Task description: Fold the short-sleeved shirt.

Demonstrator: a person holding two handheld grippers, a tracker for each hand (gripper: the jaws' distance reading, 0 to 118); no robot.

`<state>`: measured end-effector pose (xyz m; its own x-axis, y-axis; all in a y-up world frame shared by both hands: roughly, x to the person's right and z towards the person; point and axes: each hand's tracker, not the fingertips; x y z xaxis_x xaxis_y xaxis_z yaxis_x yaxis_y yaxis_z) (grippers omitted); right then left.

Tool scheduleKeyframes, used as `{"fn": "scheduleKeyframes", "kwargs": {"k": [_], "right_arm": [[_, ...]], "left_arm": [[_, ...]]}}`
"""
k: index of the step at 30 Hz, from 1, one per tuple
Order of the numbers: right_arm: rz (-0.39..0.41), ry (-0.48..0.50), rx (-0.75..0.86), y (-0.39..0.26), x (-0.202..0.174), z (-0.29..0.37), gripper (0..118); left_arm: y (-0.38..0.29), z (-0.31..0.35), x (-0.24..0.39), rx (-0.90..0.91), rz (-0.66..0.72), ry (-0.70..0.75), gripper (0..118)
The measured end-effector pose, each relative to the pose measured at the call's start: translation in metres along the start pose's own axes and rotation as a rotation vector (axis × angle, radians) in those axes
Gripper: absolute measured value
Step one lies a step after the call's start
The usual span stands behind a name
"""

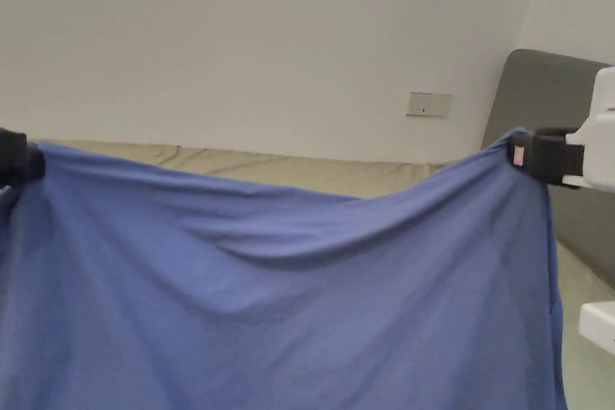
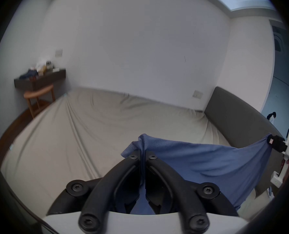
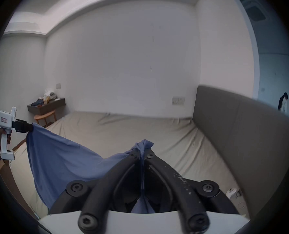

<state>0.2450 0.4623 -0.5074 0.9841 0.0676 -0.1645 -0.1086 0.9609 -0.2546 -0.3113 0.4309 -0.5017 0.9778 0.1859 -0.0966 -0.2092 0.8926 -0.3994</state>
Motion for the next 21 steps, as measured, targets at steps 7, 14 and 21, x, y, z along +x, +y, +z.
{"fn": "scheduleKeyframes", "kwargs": {"k": [7,14,21], "right_arm": [[0.021,-0.116,0.095,0.105,0.003,-0.037,5],[-0.046,-0.203,0.193,0.182,-0.003,-0.117,6],[-0.143,-0.191,0.294,0.201,-0.013,-0.150,6]], "left_arm": [[0.088,0.020,0.035,0.159,-0.062,0.131,3],[0.177,-0.049,0.024,0.290,-0.024,0.195,3],[0.199,-0.114,0.039,0.352,-0.022,0.228,3]]}}
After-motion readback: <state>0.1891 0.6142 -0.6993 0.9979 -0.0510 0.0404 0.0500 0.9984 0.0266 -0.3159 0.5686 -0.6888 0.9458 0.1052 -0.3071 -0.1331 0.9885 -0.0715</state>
